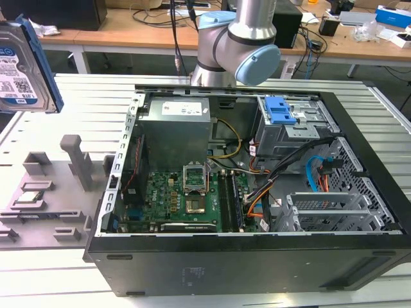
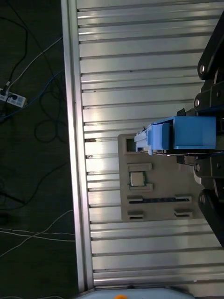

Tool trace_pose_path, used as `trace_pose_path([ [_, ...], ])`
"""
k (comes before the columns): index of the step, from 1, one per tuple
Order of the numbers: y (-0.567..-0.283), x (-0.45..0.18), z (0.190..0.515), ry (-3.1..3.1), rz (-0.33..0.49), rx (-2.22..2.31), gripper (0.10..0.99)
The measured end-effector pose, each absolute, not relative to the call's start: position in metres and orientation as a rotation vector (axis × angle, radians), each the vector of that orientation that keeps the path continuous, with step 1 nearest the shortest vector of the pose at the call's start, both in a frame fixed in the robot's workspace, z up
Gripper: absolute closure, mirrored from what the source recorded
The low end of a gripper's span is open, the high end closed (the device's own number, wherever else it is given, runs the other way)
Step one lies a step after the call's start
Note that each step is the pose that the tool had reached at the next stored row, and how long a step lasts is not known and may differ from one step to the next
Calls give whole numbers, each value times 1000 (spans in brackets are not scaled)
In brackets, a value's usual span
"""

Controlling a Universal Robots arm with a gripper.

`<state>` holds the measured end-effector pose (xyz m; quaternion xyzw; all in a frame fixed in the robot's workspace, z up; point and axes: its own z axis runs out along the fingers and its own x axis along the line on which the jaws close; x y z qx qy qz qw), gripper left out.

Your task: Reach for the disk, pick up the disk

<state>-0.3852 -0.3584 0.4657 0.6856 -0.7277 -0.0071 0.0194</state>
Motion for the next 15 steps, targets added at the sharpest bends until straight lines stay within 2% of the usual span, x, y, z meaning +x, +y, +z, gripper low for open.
trace_pose_path([
  [15, -358, -385, 499, -2258, -22, 2128, 722],
])
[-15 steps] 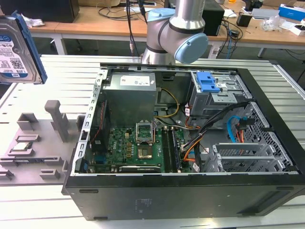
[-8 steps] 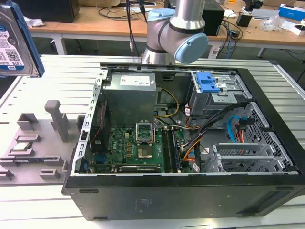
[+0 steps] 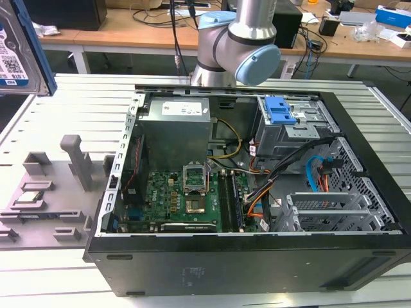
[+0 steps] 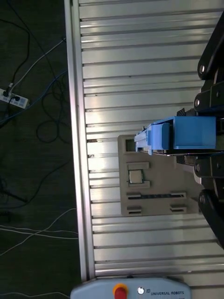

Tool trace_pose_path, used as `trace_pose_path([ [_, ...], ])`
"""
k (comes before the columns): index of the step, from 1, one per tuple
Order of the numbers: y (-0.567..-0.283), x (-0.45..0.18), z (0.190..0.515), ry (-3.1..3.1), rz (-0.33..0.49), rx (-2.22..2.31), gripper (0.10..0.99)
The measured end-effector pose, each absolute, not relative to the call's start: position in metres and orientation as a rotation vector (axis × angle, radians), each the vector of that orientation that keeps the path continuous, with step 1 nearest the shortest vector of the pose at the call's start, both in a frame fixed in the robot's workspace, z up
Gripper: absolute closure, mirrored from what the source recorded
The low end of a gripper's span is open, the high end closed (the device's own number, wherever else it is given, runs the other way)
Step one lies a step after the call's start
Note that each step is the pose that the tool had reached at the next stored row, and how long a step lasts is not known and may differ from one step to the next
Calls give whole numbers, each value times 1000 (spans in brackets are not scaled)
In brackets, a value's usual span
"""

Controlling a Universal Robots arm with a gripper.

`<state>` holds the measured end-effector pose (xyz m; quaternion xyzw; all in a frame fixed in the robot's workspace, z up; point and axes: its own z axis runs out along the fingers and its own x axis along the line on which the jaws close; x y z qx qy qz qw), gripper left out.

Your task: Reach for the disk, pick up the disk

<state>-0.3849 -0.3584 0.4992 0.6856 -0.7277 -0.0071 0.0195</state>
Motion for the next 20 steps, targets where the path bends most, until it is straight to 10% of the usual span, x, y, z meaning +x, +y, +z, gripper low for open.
trace_pose_path([
  [20, -358, -357, 515, -2258, -22, 2128, 722],
])
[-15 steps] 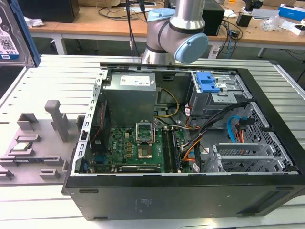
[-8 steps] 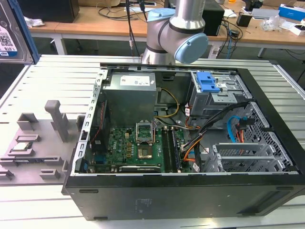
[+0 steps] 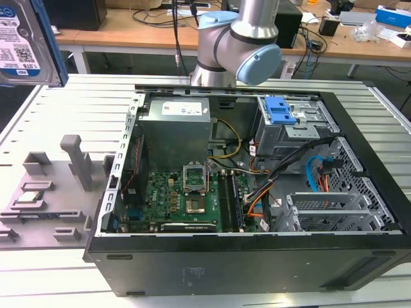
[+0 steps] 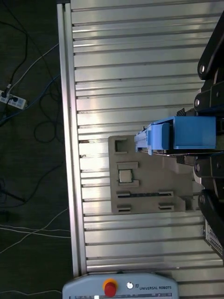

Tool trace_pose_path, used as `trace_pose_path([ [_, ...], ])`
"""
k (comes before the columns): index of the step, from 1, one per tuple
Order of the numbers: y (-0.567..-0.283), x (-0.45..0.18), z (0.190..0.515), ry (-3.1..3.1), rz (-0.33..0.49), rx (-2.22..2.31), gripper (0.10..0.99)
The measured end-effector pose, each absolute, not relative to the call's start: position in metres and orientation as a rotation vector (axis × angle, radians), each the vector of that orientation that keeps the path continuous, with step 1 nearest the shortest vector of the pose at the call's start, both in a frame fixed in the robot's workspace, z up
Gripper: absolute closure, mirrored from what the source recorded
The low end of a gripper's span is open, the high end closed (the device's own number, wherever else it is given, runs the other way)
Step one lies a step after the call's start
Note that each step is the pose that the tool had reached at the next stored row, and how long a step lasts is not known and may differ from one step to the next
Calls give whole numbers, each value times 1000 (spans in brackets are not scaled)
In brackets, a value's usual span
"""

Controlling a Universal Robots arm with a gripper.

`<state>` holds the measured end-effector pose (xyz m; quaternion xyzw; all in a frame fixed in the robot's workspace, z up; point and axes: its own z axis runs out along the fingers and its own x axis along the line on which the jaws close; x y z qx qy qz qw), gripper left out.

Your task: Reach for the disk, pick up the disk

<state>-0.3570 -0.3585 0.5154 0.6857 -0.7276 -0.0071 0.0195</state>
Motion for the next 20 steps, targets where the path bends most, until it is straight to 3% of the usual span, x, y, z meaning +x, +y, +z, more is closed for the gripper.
trace_pose_path([
  [20, -358, -278, 515, -2258, -22, 2128, 722],
])
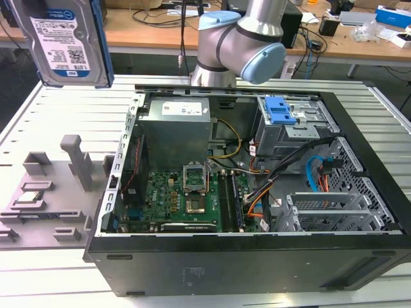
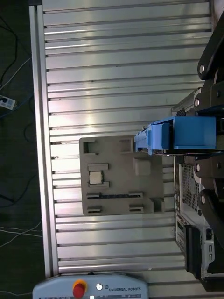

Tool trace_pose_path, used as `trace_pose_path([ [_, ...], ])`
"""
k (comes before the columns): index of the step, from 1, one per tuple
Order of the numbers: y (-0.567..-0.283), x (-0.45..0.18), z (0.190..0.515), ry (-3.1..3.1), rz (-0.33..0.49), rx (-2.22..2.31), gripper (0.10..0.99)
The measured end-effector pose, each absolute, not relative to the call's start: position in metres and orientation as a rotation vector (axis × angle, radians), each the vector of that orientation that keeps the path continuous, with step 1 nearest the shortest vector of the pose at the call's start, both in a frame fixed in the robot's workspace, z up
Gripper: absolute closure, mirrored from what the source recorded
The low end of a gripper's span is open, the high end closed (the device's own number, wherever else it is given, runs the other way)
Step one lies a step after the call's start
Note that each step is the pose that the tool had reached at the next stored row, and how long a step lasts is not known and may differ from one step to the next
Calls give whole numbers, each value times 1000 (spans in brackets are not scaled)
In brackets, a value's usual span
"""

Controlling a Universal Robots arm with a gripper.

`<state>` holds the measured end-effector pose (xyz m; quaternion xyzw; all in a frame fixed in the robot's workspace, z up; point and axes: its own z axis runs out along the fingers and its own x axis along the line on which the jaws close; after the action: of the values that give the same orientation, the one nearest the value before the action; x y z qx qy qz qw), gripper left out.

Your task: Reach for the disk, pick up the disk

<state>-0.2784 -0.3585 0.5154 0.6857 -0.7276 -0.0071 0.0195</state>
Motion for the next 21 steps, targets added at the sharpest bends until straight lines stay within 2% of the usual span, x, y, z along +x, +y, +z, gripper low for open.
trace_pose_path([
  [21, -358, -168, 515, -2258, -22, 2128, 722],
])
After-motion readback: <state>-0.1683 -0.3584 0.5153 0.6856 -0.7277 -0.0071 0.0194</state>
